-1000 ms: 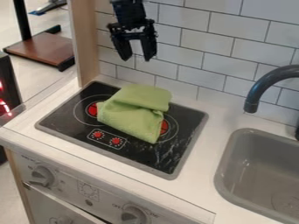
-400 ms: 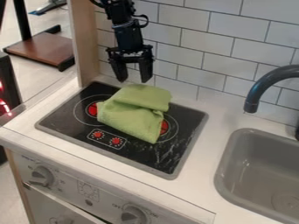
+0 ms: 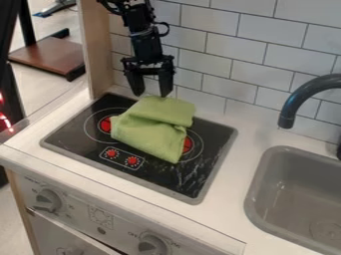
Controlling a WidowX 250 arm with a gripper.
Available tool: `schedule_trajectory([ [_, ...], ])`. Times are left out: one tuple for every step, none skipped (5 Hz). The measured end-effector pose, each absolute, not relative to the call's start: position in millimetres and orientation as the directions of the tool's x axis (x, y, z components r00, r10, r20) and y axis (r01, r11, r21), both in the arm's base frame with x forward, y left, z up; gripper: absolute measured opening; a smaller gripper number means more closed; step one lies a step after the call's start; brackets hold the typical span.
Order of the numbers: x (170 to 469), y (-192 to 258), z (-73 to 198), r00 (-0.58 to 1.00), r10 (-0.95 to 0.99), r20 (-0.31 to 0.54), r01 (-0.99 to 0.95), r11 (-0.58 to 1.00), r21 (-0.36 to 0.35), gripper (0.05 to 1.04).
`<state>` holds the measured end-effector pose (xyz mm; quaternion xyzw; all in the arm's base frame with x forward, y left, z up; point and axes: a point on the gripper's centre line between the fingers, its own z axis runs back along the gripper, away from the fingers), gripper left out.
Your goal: Unfold the cloth from top to bottom
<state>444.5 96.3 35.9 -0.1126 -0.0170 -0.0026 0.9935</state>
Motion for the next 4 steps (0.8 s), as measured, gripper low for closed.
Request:
schedule_trajectory([
  [443.9, 95.5, 24.4, 1.000, -0.021, 0.006, 0.022, 0.972, -0.233, 0.945],
  [445.3, 93.3, 23.9, 0.999, -0.034, 0.018, 0.037, 0.968, -0.246, 0.645],
  [444.2, 92.1, 14.2, 0.999, -0.034, 0.028, 0.040, 0.969, -0.243, 0.369],
  [442.7, 92.0, 10.3, 0.999, -0.034, 0.025, 0.039, 0.968, -0.247, 0.171],
])
